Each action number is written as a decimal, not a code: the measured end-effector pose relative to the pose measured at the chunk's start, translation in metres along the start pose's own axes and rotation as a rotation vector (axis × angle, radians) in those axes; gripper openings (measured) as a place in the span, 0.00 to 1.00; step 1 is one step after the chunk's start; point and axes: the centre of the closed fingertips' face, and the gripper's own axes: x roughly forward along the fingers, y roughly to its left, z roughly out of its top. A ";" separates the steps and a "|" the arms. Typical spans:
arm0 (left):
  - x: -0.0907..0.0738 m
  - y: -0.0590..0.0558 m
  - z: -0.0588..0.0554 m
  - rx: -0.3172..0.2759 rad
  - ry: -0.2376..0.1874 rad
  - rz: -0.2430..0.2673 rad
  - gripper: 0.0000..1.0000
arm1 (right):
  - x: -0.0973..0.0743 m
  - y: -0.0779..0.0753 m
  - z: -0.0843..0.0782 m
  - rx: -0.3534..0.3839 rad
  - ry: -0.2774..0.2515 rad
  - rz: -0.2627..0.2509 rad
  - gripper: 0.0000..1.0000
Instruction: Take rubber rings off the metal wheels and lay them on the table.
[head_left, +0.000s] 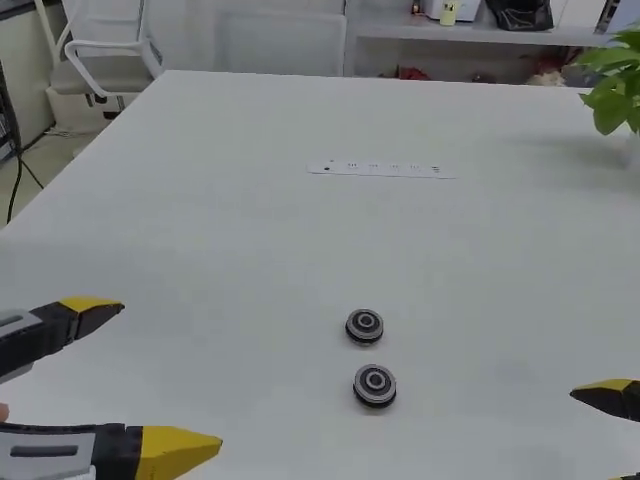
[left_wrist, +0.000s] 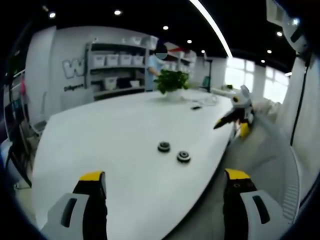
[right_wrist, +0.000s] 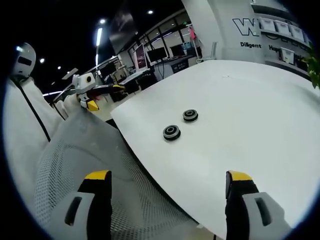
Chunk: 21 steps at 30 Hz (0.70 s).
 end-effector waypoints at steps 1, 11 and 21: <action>0.001 -0.001 0.002 0.004 0.000 0.001 0.99 | 0.000 0.000 0.000 0.000 -0.002 0.000 0.92; 0.007 -0.013 0.018 0.010 -0.002 -0.028 0.98 | 0.001 -0.002 0.005 0.001 -0.033 0.013 0.89; 0.025 -0.026 0.031 0.018 0.002 -0.089 0.96 | 0.002 -0.004 0.010 0.004 -0.041 0.023 0.87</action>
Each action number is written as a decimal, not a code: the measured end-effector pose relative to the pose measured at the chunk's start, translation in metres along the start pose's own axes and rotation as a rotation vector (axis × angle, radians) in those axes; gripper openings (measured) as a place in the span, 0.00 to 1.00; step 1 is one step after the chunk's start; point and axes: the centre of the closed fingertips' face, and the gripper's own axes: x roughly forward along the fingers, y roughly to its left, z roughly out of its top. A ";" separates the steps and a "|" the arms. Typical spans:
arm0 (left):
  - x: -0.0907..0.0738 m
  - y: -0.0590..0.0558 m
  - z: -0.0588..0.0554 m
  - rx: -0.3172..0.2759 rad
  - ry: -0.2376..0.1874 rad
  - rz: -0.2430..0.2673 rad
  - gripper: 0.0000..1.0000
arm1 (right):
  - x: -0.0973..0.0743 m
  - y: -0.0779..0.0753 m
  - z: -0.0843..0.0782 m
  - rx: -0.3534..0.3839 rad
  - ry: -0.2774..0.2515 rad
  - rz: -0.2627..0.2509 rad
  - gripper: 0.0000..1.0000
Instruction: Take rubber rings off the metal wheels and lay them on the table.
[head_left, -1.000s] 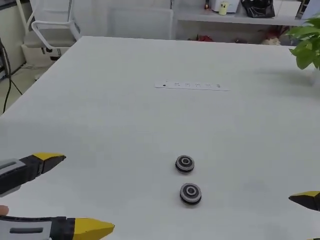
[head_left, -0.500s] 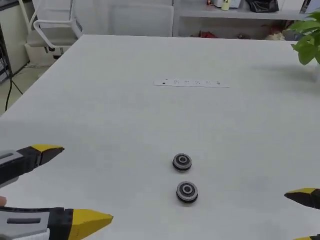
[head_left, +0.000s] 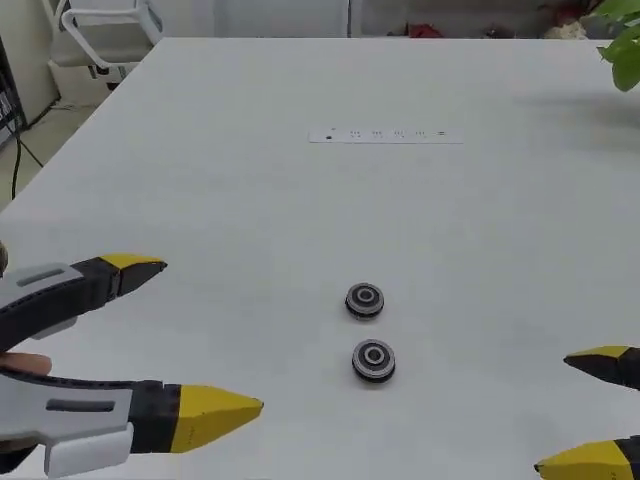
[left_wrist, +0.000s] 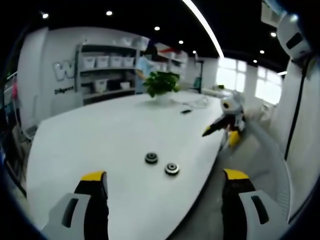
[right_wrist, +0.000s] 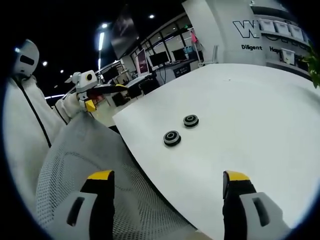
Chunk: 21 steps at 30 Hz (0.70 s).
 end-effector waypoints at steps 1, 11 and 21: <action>0.002 -0.001 0.001 0.002 0.002 -0.006 0.96 | 0.000 -0.002 0.002 0.002 -0.006 -0.002 0.88; 0.018 -0.002 0.018 0.031 -0.006 -0.056 0.94 | 0.008 -0.015 0.022 -0.003 -0.059 -0.012 0.86; 0.032 0.000 0.042 0.090 -0.038 -0.103 0.91 | 0.014 -0.020 0.043 -0.033 -0.092 0.004 0.83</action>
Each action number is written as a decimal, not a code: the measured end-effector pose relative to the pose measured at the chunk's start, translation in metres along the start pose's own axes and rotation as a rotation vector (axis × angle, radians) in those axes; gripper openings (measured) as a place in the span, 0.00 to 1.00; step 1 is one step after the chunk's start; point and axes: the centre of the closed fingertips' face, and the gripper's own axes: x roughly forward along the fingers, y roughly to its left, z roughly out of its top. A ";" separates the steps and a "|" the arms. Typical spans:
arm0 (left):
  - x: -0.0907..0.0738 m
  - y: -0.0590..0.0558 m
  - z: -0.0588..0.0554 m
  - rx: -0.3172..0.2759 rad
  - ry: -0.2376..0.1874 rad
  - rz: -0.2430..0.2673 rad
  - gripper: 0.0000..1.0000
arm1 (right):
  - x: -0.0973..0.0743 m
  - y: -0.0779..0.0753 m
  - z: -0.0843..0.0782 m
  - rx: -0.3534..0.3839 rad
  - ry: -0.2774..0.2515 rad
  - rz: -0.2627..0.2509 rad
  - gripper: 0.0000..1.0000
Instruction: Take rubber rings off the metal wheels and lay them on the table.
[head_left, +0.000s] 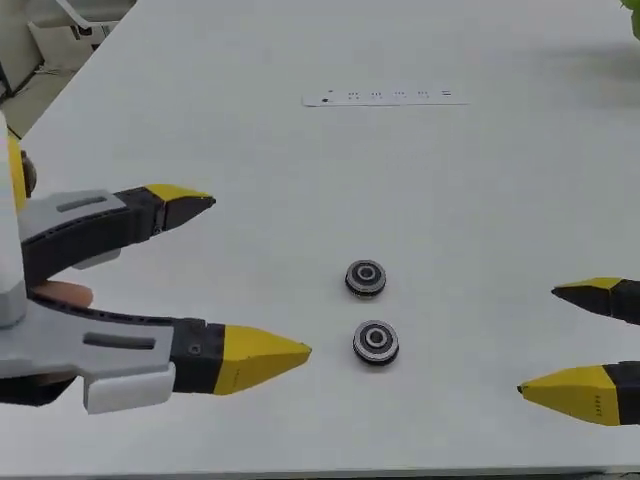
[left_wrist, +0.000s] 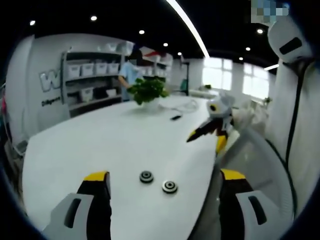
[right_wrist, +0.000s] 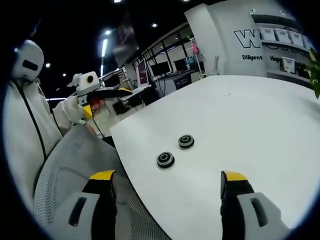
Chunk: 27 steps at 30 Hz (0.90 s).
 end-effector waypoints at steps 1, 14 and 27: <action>0.001 0.000 0.002 0.006 -0.005 -0.004 0.91 | 0.001 -0.001 0.002 -0.002 -0.002 0.001 0.83; 0.025 0.015 0.017 0.068 -0.013 -0.053 0.87 | 0.014 -0.007 0.045 -0.058 -0.049 0.029 0.82; 0.055 0.025 0.020 0.114 -0.017 -0.113 0.84 | 0.041 -0.003 0.102 -0.159 -0.106 0.075 0.80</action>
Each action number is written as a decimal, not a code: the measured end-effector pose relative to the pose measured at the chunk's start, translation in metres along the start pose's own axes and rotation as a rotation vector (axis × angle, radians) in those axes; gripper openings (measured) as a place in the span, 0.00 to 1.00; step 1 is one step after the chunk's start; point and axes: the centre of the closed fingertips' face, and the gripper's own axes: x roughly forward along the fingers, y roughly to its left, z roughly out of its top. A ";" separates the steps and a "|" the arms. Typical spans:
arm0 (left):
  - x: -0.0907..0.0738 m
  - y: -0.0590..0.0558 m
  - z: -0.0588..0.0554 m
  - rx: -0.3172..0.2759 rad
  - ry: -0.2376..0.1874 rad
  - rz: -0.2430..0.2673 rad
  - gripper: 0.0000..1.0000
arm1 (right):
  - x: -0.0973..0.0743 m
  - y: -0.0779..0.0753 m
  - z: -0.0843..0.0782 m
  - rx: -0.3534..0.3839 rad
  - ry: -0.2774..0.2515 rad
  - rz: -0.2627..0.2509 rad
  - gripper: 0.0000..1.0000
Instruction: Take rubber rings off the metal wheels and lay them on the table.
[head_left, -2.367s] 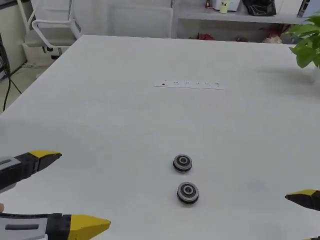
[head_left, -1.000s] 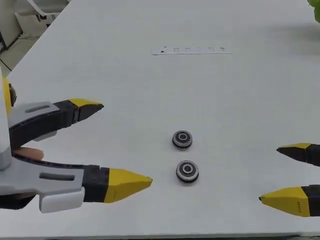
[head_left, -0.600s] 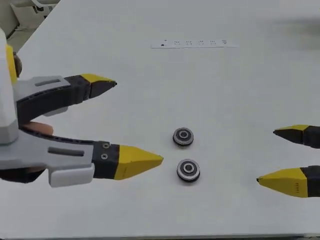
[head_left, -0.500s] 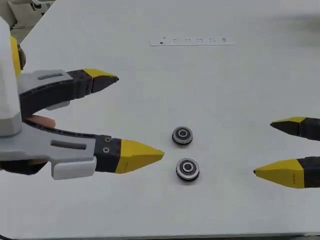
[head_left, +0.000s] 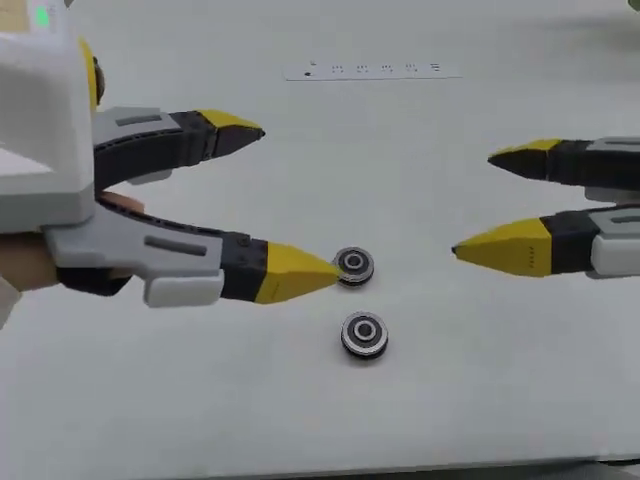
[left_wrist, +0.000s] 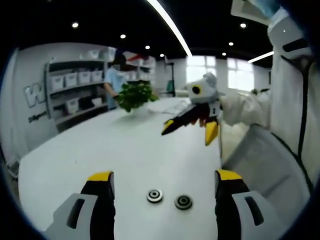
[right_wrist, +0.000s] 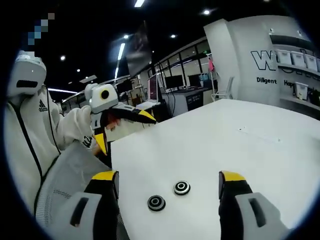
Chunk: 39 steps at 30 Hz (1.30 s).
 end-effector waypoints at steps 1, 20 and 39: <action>0.002 0.002 0.001 0.003 -0.007 -0.003 0.83 | 0.004 0.000 0.002 -0.005 -0.006 0.007 0.79; 0.034 0.006 -0.034 0.016 -0.057 -0.033 0.73 | 0.039 0.014 -0.039 -0.075 -0.013 0.131 0.59; 0.059 -0.015 -0.077 0.033 0.000 -0.097 0.52 | 0.053 0.025 -0.098 -0.111 0.132 0.210 0.37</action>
